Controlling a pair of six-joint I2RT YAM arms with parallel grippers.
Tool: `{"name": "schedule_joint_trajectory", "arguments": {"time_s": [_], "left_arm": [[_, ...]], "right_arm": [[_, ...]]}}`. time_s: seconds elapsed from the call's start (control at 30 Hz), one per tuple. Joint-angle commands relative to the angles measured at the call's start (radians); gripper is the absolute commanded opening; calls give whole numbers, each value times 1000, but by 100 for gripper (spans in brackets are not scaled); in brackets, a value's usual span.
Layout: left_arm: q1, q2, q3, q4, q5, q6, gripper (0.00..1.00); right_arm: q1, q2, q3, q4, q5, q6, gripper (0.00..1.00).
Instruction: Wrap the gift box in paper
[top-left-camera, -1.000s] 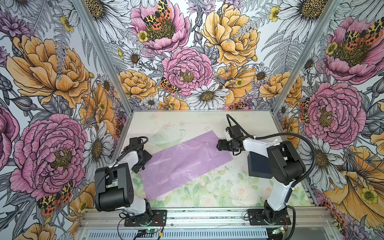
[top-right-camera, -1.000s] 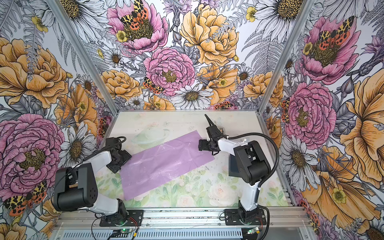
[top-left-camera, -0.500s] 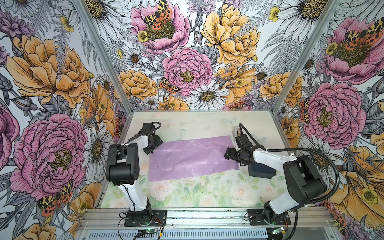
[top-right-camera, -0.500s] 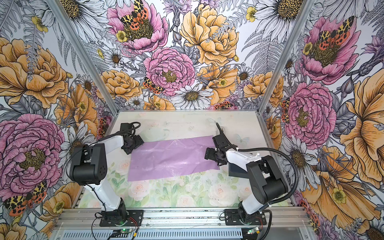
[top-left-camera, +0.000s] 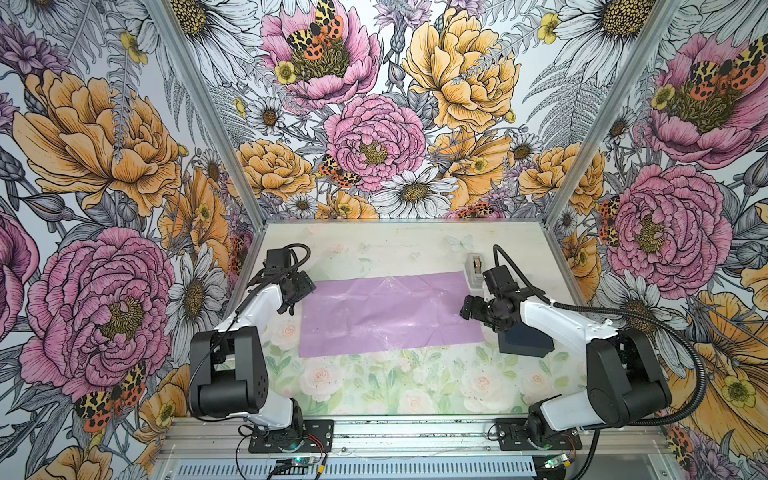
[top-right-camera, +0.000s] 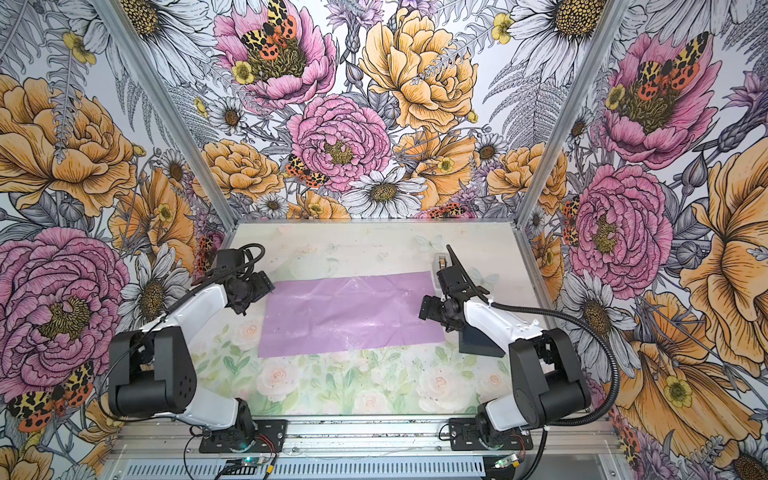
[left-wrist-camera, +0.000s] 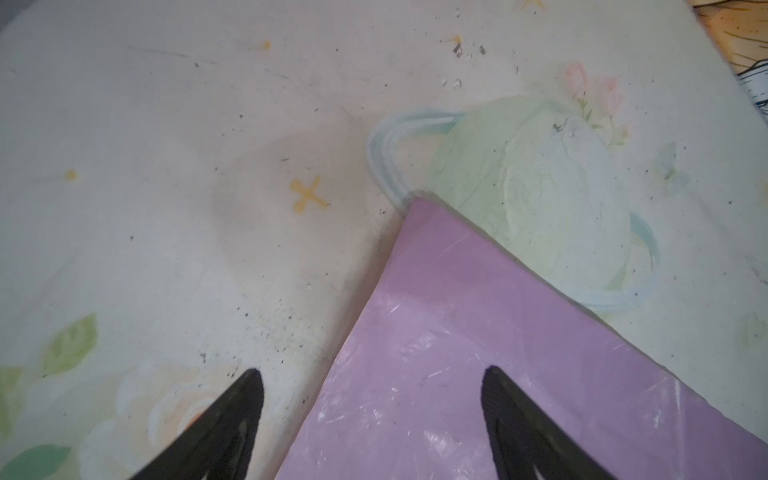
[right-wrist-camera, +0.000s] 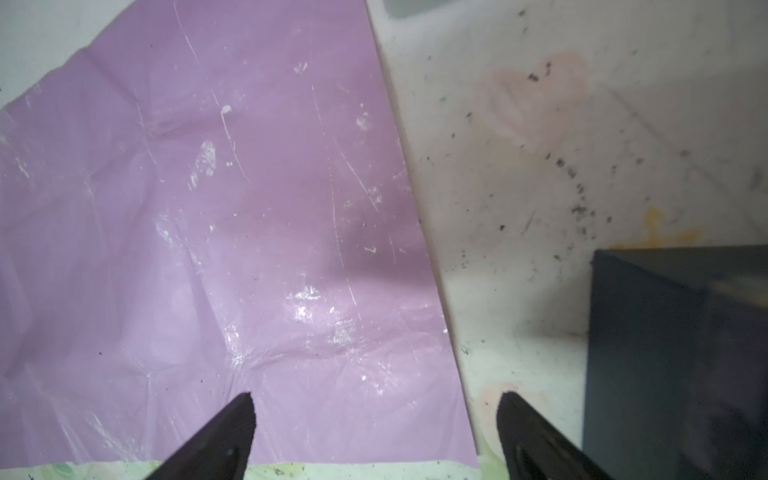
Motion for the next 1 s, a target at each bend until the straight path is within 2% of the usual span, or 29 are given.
{"name": "schedule_joint_trajectory", "arguments": {"time_s": [0.0, 0.23, 0.5, 0.83, 0.97], "left_arm": [[2, -60, -71, -15, 25, -6, 84], [3, -137, -121, -12, 41, -20, 84], [2, -165, -144, 10, 71, -22, 84], [-44, -210, -143, 7, 113, -41, 84], [-105, -232, -123, 6, 120, -54, 83]], "right_arm": [[13, 41, 8, -7, 21, -20, 93], [36, 112, -18, 57, 9, -17, 92], [82, 109, -76, 144, -82, 36, 88], [100, 12, -77, 126, -88, 97, 88], [62, -79, -41, 51, -101, 73, 89]]}}
